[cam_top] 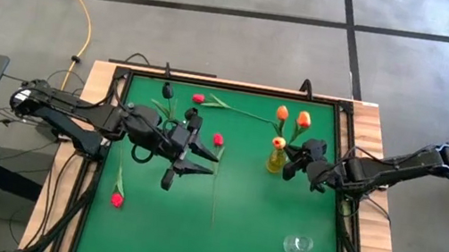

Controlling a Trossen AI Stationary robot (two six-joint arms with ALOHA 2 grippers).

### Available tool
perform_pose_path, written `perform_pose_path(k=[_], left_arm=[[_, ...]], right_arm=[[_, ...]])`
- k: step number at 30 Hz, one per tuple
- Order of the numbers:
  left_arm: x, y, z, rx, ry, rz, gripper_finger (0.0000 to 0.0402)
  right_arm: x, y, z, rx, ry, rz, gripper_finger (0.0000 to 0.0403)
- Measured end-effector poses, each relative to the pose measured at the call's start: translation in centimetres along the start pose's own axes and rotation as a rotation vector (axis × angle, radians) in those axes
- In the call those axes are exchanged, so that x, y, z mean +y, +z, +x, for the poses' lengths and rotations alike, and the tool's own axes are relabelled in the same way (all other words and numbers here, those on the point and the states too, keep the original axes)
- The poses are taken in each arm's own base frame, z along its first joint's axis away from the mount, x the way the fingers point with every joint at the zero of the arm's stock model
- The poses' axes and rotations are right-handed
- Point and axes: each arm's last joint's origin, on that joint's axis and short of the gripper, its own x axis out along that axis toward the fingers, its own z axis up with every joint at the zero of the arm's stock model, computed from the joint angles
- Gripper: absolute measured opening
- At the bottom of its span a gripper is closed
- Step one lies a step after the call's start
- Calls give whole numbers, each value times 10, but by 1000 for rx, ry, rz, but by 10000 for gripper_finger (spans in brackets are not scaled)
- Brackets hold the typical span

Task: Sort flowers into vase by color
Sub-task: Put the orange tulip into the yellow vase, then put the center red tulip into the bottom transparent vase

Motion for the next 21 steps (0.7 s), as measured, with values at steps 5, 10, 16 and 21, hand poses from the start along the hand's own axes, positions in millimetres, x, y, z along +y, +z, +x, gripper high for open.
perform_pose_path(k=[5, 10, 16, 21], left_arm=[[0, 0, 0, 0, 0, -2, 137], [0, 0, 0, 2, -1, -5, 137], [-1, 0, 0, 4, -18, -10, 137], [-1, -1, 0, 6, -18, -10, 137]], right_arm=[[1, -1, 0, 29, 30, 0, 120], [2, -2, -1, 87, 97, -17, 173], [4, 9, -10, 190, 124, -101, 219], [3, 27, -22, 237, 80, -161, 225]])
